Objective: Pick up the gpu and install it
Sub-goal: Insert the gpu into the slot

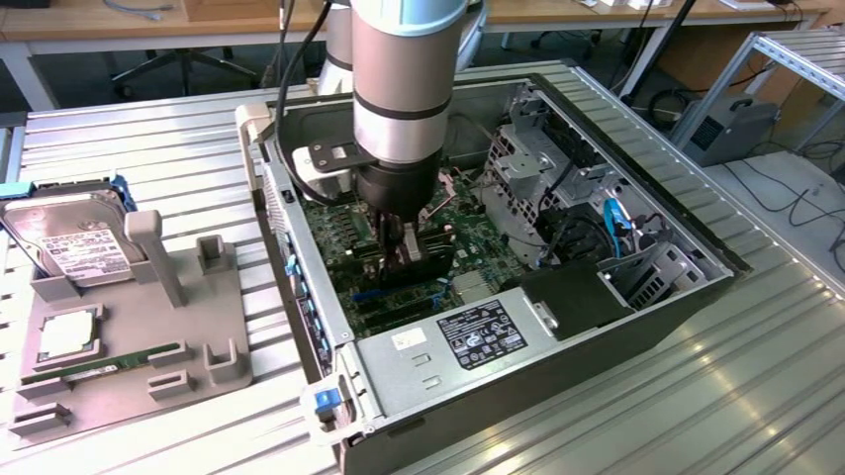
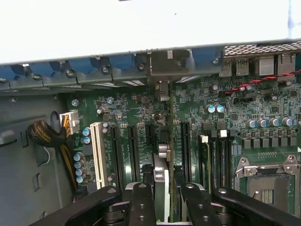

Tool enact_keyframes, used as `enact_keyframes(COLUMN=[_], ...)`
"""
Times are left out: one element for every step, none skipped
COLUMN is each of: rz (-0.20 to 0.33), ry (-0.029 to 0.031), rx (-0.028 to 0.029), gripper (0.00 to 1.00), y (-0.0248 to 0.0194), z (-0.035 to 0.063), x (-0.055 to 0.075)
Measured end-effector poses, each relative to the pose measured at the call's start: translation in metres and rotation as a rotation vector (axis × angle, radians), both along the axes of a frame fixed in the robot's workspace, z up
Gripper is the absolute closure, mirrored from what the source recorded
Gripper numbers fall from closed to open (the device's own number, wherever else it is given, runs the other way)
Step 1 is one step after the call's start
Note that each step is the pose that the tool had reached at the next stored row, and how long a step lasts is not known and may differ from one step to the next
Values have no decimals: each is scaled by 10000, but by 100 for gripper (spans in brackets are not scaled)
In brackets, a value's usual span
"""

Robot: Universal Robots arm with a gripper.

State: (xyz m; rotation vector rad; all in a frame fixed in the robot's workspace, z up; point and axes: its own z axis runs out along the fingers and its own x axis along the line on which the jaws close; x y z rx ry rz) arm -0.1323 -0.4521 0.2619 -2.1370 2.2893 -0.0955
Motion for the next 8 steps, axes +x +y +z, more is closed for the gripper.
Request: enact_keyframes(rz=[18,30,249,385,424,428,431,430], ry=[-2,-5,-3,-4,-3,-5,-4,-5], rx=[0,11,15,20,18,52,68,67], gripper=[73,73,73,73,73,73,73,73], y=[1,2,2,3,3,5,12,24], z=[2,14,14,13,20,28,29,28], x=[0,-1,-1,-1,-1,-2,2,8])
